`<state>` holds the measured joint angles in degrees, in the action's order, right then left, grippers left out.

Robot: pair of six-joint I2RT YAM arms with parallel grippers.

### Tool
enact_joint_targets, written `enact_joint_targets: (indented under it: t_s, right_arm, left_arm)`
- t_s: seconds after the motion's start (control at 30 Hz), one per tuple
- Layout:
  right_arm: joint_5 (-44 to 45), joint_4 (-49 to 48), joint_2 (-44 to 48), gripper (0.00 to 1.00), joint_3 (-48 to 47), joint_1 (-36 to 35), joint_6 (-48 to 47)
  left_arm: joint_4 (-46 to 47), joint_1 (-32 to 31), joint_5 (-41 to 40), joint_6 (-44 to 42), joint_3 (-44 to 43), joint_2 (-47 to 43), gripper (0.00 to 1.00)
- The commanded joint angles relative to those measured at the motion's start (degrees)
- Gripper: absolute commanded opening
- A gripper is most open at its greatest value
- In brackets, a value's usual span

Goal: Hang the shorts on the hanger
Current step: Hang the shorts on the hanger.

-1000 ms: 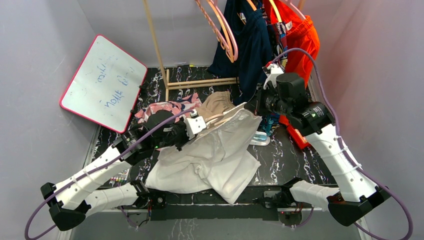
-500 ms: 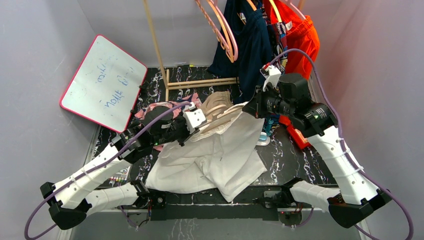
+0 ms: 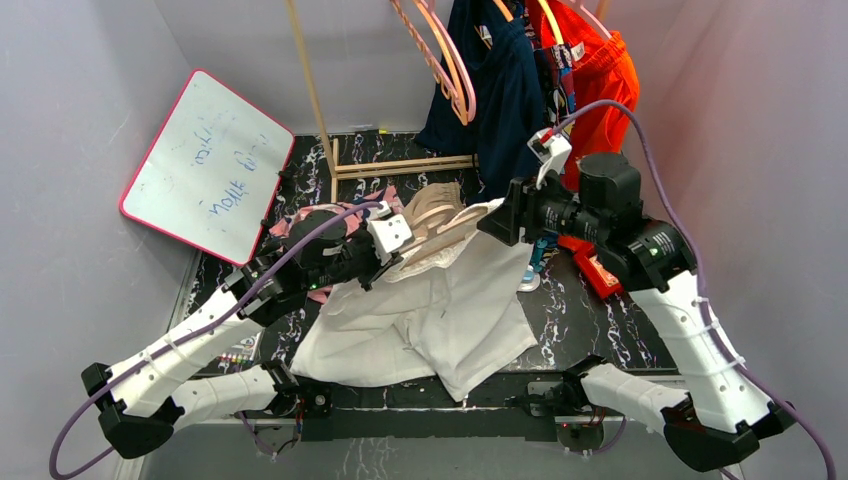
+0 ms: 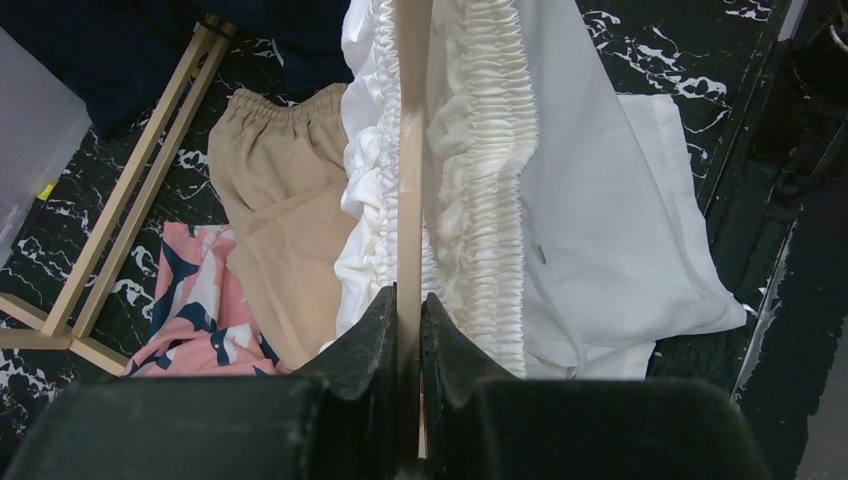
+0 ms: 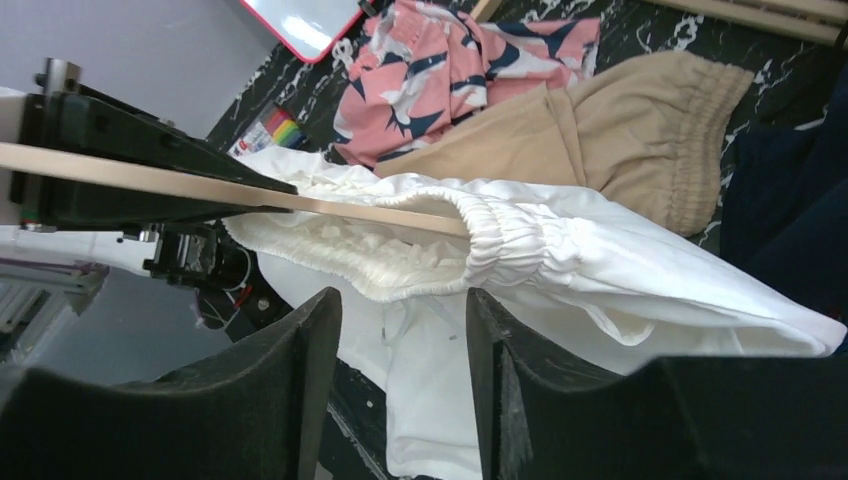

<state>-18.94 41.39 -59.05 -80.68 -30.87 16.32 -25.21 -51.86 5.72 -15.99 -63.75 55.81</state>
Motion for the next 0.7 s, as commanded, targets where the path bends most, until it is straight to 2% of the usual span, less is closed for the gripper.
enact_joint_targets:
  t_s: [0.0,0.1,0.27,0.5,0.67]
  right_arm:
    - [-0.72,-5.26,3.75,0.59,-2.86,-0.17,-0.66]
    - [3.55,-4.84,5.97,0.63,-2.07,-0.11,-0.68]
    - [5.12,-3.19,6.99,0.67,3.65,-0.15,1.52]
    - [3.19,-13.17,8.59,0.68,10.59,-0.18,9.36]
    - [8.46,-16.71,8.03,0.69,12.33,-0.22,12.54]
  left_arm:
    - [5.35,0.25,1.35,0.95,-1.73,-2.44,0.00]
    - [5.47,0.23,0.66,1.12,-0.69,-3.37,0.00]
    - [7.38,0.19,-0.46,1.95,-0.30,-3.34,0.00]
    - [9.59,0.20,-0.62,2.88,-1.24,-0.93,0.00]
    - [9.98,0.23,-0.36,3.15,-1.12,-0.61,0.00]
